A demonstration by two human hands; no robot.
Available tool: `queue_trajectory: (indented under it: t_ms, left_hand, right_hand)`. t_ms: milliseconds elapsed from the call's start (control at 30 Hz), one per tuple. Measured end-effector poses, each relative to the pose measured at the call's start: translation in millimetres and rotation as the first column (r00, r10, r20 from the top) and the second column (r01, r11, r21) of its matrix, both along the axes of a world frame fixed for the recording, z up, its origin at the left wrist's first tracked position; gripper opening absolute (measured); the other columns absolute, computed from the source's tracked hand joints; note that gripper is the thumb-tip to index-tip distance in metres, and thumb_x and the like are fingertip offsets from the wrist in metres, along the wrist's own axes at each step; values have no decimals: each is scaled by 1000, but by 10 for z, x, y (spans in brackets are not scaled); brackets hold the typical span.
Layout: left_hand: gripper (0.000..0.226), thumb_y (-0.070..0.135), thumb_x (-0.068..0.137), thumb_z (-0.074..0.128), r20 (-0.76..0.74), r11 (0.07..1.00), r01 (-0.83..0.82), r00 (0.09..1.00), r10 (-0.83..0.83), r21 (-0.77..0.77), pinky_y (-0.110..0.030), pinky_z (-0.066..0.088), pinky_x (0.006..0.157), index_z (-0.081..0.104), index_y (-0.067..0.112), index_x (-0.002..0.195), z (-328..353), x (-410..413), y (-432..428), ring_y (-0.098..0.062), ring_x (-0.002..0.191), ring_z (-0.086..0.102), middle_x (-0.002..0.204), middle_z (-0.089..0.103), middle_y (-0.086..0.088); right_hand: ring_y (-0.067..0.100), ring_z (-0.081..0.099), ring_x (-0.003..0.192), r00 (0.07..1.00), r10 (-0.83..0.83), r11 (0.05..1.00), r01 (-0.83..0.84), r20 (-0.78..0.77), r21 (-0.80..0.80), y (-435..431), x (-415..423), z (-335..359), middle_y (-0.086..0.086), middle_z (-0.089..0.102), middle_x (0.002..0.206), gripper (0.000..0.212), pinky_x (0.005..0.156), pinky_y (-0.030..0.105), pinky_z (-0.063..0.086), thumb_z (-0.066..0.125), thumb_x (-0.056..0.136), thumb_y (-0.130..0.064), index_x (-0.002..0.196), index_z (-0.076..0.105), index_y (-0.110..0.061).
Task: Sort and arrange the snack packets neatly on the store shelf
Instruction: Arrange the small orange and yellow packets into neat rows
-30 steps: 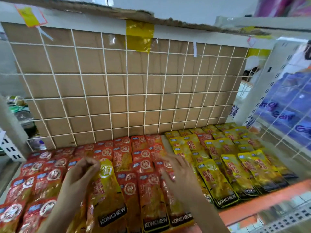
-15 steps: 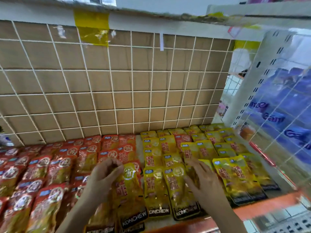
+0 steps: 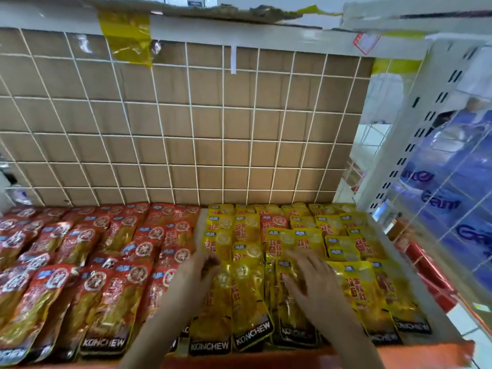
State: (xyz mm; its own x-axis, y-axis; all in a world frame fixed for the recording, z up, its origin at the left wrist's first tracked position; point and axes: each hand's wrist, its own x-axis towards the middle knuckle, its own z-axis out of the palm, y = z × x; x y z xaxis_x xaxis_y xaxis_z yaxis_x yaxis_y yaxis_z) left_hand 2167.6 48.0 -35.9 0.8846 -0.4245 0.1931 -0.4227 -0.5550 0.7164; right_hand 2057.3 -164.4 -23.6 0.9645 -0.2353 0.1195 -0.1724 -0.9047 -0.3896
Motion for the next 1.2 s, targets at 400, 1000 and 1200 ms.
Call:
queue_trajectory:
  t_ms: [400, 1000, 1200]
  left_hand:
    - [80, 80, 80, 4, 150, 927, 70, 980, -133, 369, -41, 9, 113, 38, 37, 138, -289, -274, -147, -6, 138, 20, 141, 38, 20]
    - [54, 61, 95, 10, 89, 816, 138, 970, -225, 561, -37, 30, 104, 40, 39, 133, -139, -398, -269, -6, 118, 55, 130, 53, 21]
    - [58, 69, 90, 12, 110, 794, 83, 977, -185, 602, -43, 43, 91, 42, 42, 132, -87, -347, -277, -10, 112, 60, 121, 61, 16]
  right_hand:
    - [3, 18, 138, 998, -39, 999, 38, -48, -25, -32, 68, -77, -19, 22, 148, 90, 106, 20, 6, -9, 62, -67, 142, 22, -39]
    - [4, 26, 134, 999, 3, 1000, -4, -52, -8, -20, 117, 1, -18, 33, 143, 75, 111, 27, 17, 7, 76, -66, 139, 32, -35]
    - [15, 38, 130, 1000, -16, 999, 15, -25, -44, -274, 611, 155, -5, 41, 141, 47, 109, 36, 29, 43, 95, -41, 139, 35, -26]
